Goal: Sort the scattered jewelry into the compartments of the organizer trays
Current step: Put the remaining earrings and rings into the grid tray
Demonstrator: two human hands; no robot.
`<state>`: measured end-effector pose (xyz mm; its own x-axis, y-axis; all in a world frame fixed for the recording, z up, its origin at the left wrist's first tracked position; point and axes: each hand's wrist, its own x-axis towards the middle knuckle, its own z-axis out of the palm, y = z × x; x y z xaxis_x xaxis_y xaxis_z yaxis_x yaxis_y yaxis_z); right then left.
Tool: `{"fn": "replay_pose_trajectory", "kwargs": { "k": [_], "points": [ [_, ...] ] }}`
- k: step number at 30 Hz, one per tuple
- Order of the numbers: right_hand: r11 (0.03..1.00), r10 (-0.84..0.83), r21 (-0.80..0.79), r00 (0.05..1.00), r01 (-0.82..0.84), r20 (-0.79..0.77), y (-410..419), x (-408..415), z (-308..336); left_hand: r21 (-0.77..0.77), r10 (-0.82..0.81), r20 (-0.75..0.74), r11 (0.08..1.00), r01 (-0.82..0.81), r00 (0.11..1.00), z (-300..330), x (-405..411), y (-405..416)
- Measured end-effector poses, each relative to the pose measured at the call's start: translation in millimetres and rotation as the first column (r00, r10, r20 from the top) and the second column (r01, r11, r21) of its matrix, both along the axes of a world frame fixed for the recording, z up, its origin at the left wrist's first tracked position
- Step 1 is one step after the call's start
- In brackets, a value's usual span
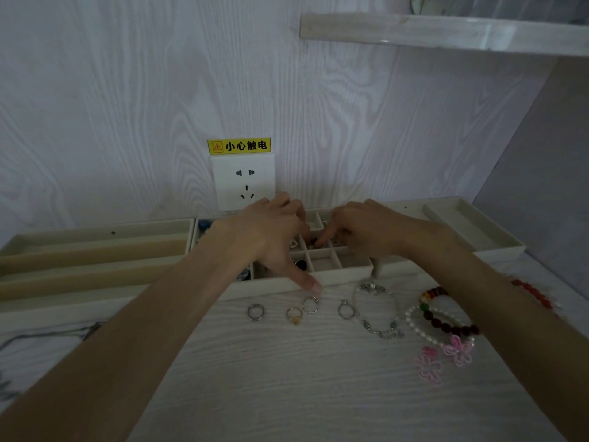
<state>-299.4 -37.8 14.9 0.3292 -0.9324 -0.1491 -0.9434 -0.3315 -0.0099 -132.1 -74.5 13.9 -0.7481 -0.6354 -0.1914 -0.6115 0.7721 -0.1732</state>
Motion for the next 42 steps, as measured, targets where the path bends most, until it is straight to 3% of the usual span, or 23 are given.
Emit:
{"fn": "replay_pose_trajectory", "kwargs": {
  "k": [6, 13, 23, 42],
  "points": [
    [1.000, -0.002, 0.011, 1.000, 0.002, 0.001, 0.1, -0.5, 0.1, 0.003, -0.002, 0.002, 1.000, 0.002, 1.000, 0.0, 0.6, 0.5],
    [0.996, -0.045, -0.068, 0.993, 0.052, 0.105, 0.7, -10.0, 12.6, 0.009, -0.008, -0.028, 1.000, 0.009, 1.000, 1.3, 3.8, 2.8],
    [0.998, -0.041, -0.044, 0.999, 0.039, -0.026, -3.3, 1.6, 5.3, 0.090, 0.007, -0.002, 0.996, -0.007, 1.000, 1.8, 2.5, 5.5],
    [0.994, -0.094, -0.054, 0.995, 0.092, -0.031, -4.8, 4.1, 7.4, 0.092, -0.005, -0.006, 0.996, 0.005, 1.000, 1.4, 3.0, 3.7]
  ]
}}
